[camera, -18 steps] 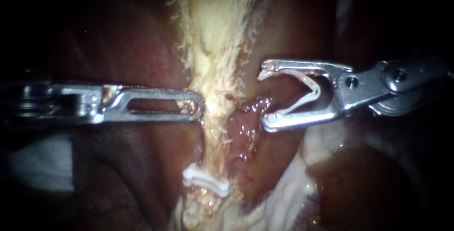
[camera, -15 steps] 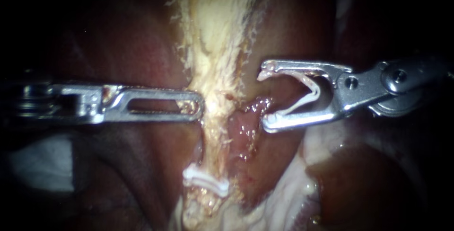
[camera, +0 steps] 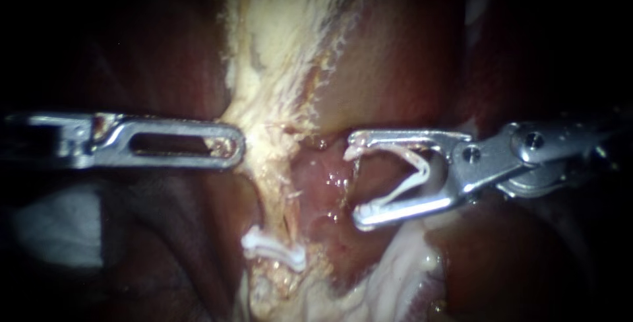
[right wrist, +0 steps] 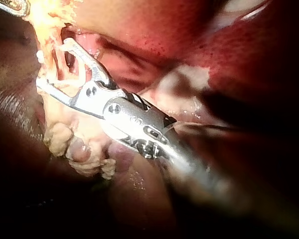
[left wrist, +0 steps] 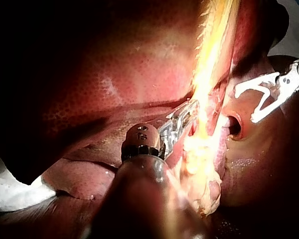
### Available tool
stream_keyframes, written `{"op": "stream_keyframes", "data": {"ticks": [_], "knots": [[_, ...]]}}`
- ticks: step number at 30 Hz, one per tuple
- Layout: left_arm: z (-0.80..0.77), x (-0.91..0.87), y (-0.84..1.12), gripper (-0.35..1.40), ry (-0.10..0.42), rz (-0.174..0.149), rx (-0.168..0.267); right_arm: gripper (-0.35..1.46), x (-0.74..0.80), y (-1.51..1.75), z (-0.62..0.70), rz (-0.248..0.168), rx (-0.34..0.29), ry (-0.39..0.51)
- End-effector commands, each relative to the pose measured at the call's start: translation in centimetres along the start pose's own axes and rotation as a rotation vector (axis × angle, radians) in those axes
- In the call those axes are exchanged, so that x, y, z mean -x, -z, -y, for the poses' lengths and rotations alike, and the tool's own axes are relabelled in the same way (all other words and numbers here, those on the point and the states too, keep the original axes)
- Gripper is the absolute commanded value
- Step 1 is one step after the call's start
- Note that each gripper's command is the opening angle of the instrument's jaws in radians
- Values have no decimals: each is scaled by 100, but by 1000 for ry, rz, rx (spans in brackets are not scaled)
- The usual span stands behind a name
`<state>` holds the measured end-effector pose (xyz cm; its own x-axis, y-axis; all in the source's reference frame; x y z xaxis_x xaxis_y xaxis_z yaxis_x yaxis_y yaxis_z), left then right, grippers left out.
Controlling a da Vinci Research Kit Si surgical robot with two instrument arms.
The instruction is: Clipping third clip left tube
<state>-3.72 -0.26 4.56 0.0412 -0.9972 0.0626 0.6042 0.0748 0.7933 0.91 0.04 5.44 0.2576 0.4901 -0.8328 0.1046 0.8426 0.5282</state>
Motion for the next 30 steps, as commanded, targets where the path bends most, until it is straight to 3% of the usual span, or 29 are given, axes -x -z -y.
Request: {"op": "stream_keyframes", "data": {"ticks": [1, 4, 13, 30], "knots": [[0, 1, 1, -35, 0, 3, 2, 60, 3, -6, 0, 25, -17, -15], [0, 1, 2, -35, 0, 3, 2, 60, 13, -25, 0, 71, -30, -37], [-1, 2, 5, -35, 1, 6, 5, 60, 38, -60, -1, 70, -53, -83], [1, 2, 7, -35, 2, 8, 4, 59, 60, -91, -5, 83, -64, -94]]}}
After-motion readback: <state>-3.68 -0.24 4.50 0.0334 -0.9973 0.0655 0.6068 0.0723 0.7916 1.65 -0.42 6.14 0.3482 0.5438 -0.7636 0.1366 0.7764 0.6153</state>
